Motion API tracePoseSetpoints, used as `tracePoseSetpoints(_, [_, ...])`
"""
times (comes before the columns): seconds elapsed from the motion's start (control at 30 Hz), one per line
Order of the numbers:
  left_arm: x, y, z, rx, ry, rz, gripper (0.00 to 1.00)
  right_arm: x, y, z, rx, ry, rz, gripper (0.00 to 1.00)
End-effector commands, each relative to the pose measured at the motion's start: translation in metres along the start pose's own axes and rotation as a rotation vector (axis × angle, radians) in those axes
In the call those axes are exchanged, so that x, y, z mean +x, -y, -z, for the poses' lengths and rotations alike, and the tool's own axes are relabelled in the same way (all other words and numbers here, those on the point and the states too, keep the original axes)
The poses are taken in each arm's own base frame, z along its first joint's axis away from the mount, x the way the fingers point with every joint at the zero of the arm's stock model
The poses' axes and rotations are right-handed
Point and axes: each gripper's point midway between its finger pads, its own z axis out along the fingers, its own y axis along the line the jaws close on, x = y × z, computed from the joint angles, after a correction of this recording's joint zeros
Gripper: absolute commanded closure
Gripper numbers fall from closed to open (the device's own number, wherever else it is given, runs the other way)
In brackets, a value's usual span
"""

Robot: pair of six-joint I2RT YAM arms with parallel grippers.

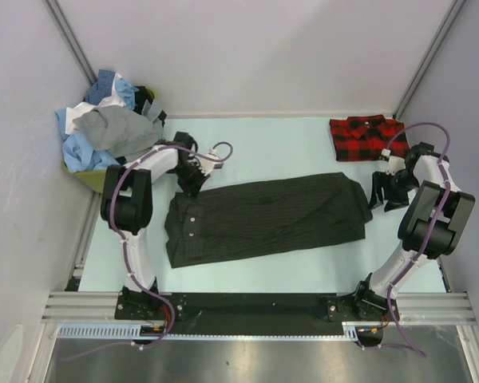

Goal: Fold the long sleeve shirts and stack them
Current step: Fold the shirt

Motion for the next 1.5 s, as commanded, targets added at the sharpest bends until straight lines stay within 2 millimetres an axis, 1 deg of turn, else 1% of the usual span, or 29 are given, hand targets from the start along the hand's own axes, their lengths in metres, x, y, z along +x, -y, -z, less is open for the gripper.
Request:
tracePoseSetpoints(0.0, [0.063, -0.005, 0.013, -0.005, -0.099, 0.187, 1.0, -0.004, -0.033, 0.003, -0.166, 0.041, -0.102, 0.38])
tracePoseSetpoints(0.1, [0.079, 0.001, 0.014, 0.007, -0.106, 0.247, 1.0, 0.003, -0.047, -0.015, -0.222, 0.014, -0.184, 0.4])
tracePoseSetpoints(0.27, [0.083, 0.004, 0.02, 0.003, -0.095, 0.278, 1.0, 0.031, -0.07, -0.039, -0.335, -0.084, -0.326, 0.41])
tracePoseSetpoints(0.47, [0.086, 0.009, 0.022, 0.004, -0.091, 0.292, 1.0, 0.028, -0.088, -0.056, -0.422, -0.073, -0.35, 0.42])
tracePoseSetpoints(0.5, [0.087, 0.01, 0.021, 0.004, -0.093, 0.296, 1.0, 0.026, -0.085, -0.063, -0.404, -0.067, -0.336, 0.46])
tracePoseSetpoints(0.57, [0.089, 0.011, 0.022, 0.004, -0.094, 0.305, 1.0, 0.018, -0.082, -0.071, -0.384, -0.052, -0.317, 0.67])
tracePoseSetpoints(0.6, [0.09, 0.012, 0.023, 0.005, -0.095, 0.309, 1.0, 0.004, -0.081, -0.073, -0.369, -0.024, -0.299, 0.77])
tracePoseSetpoints(0.63, [0.091, 0.013, 0.023, 0.006, -0.094, 0.312, 1.0, -0.001, -0.081, -0.079, -0.367, -0.028, -0.297, 0.93])
tracePoseSetpoints(0.67, [0.093, 0.012, 0.024, 0.003, -0.093, 0.322, 1.0, -0.008, -0.081, -0.081, -0.358, -0.022, -0.286, 1.0])
tracePoseSetpoints(0.7, [0.095, 0.013, 0.025, 0.001, -0.095, 0.327, 1.0, -0.027, -0.082, -0.082, -0.332, 0.005, -0.248, 1.0])
tracePoseSetpoints(0.77, [0.099, 0.012, 0.027, -0.004, -0.098, 0.342, 1.0, -0.045, -0.078, -0.091, -0.279, 0.02, -0.208, 1.0])
tracePoseSetpoints(0.8, [0.1, 0.013, 0.028, -0.005, -0.093, 0.349, 1.0, -0.067, -0.085, -0.09, -0.265, 0.054, -0.161, 1.0])
tracePoseSetpoints(0.87, [0.103, 0.014, 0.029, -0.004, -0.095, 0.361, 1.0, -0.088, -0.082, -0.101, -0.209, 0.07, -0.121, 1.0])
tracePoseSetpoints(0.9, [0.103, 0.015, 0.031, -0.009, -0.09, 0.363, 1.0, -0.12, -0.088, -0.095, -0.19, 0.126, -0.07, 1.0])
tracePoseSetpoints(0.93, [0.103, 0.016, 0.032, -0.012, -0.089, 0.365, 1.0, -0.125, -0.083, -0.11, -0.149, 0.105, -0.063, 1.0])
tracePoseSetpoints(0.97, [0.105, 0.019, 0.032, -0.006, -0.089, 0.376, 1.0, -0.13, -0.083, -0.112, -0.138, 0.094, -0.055, 1.0])
tracePoseSetpoints(1.0, [0.105, 0.021, 0.033, -0.006, -0.087, 0.38, 1.0, -0.142, -0.086, -0.115, -0.128, 0.106, -0.009, 1.0])
tracePoseSetpoints(1.03, [0.104, 0.023, 0.036, -0.011, -0.076, 0.381, 1.0, -0.163, -0.083, -0.117, -0.101, 0.141, 0.024, 1.0])
tracePoseSetpoints(1.1, [0.105, 0.036, 0.036, 0.022, -0.061, 0.388, 1.0, -0.186, -0.087, -0.119, -0.084, 0.172, 0.085, 1.0])
tracePoseSetpoints(1.13, [0.103, 0.04, 0.039, 0.026, -0.045, 0.383, 1.0, -0.216, -0.095, -0.106, -0.062, 0.238, 0.157, 1.0])
tracePoseSetpoints(1.17, [0.107, 0.048, 0.038, 0.041, -0.051, 0.377, 1.0, -0.22, -0.097, -0.123, -0.058, 0.222, 0.181, 1.0])
tracePoseSetpoints(1.2, [0.105, 0.054, 0.037, 0.058, -0.043, 0.362, 1.0, -0.23, -0.101, -0.125, -0.05, 0.238, 0.206, 1.0])
tracePoseSetpoints(1.23, [0.103, 0.059, 0.037, 0.062, -0.039, 0.35, 1.0, -0.259, -0.111, -0.113, -0.027, 0.31, 0.255, 1.0])
tracePoseSetpoints(1.27, [0.106, 0.067, 0.035, 0.072, -0.052, 0.335, 1.0, -0.262, -0.107, -0.129, -0.022, 0.303, 0.255, 1.0])
tracePoseSetpoints(1.3, [0.105, 0.074, 0.032, 0.076, -0.075, 0.301, 1.0, -0.273, -0.105, -0.132, -0.011, 0.327, 0.262, 1.0])
tracePoseSetpoints(1.33, [0.105, 0.079, 0.03, 0.082, -0.087, 0.286, 1.0, -0.282, -0.123, -0.137, 0.002, 0.352, 0.299, 1.0])
tracePoseSetpoints(1.37, [0.107, 0.086, 0.027, 0.092, -0.102, 0.279, 1.0, -0.296, -0.127, -0.132, 0.013, 0.397, 0.312, 1.0])
tracePoseSetpoints(1.43, [0.103, 0.098, 0.023, 0.117, -0.111, 0.257, 1.0, -0.309, -0.127, -0.141, 0.038, 0.448, 0.327, 1.0])
tracePoseSetpoints(1.47, [0.104, 0.104, 0.022, 0.125, -0.117, 0.266, 1.0, -0.307, -0.129, -0.148, 0.043, 0.447, 0.34, 1.0])
